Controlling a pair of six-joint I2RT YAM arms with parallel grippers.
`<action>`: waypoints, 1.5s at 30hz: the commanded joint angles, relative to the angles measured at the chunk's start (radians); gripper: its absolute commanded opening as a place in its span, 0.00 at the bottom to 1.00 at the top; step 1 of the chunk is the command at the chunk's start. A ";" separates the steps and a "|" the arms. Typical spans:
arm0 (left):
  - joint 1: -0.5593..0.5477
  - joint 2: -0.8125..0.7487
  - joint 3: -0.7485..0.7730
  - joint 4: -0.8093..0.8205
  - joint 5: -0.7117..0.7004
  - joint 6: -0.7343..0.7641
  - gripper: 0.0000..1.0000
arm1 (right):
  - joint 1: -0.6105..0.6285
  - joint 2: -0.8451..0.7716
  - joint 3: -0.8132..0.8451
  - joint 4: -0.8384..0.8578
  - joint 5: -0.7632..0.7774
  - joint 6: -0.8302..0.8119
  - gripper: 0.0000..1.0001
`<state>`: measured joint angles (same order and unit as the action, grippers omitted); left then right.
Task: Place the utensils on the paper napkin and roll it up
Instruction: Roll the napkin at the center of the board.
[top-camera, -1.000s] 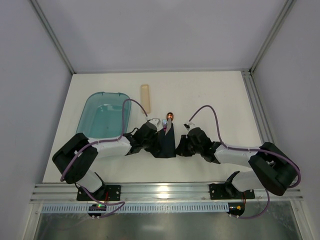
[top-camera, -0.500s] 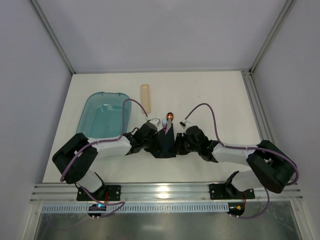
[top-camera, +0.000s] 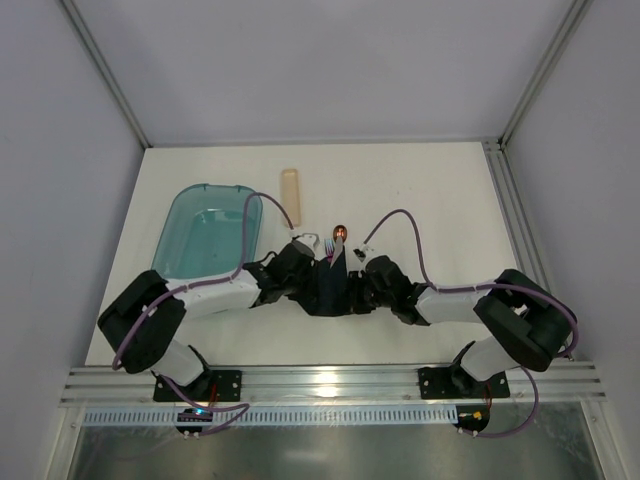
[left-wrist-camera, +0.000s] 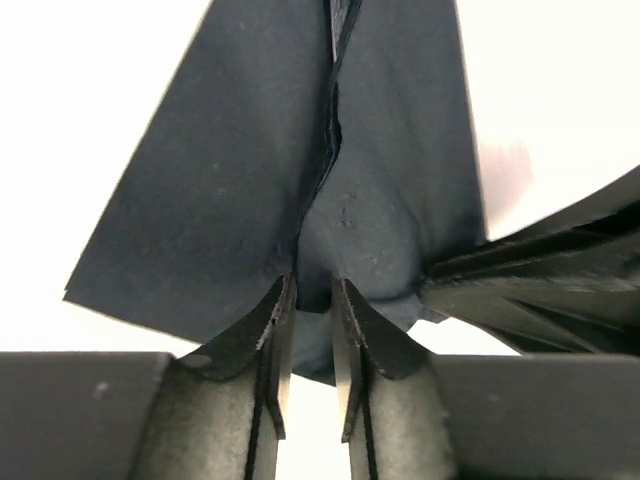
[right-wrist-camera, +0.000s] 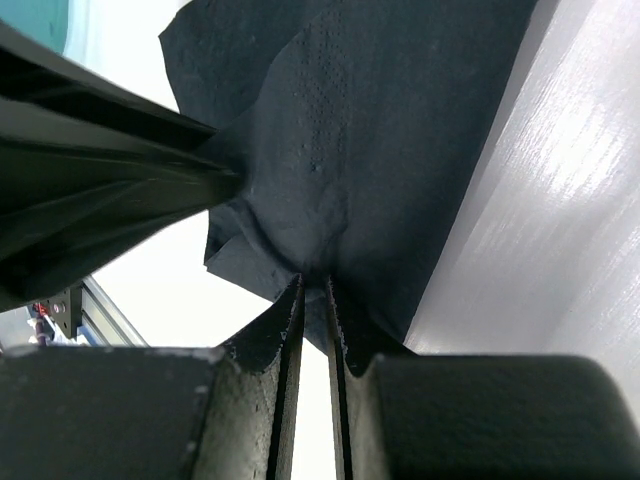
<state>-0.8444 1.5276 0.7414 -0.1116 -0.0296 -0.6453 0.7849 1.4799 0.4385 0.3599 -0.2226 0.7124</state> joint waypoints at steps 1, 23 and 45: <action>-0.002 -0.114 0.055 -0.057 -0.046 0.029 0.26 | 0.011 -0.007 -0.015 0.017 0.031 0.001 0.16; -0.047 -0.018 -0.111 0.224 0.155 -0.044 0.00 | 0.016 -0.029 -0.038 0.034 0.046 0.019 0.16; -0.105 -0.092 -0.132 0.053 -0.020 -0.027 0.02 | 0.017 -0.020 -0.058 0.054 0.051 0.021 0.16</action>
<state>-0.9428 1.4536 0.6258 -0.0395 -0.0044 -0.6750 0.7952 1.4704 0.3962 0.4236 -0.1978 0.7410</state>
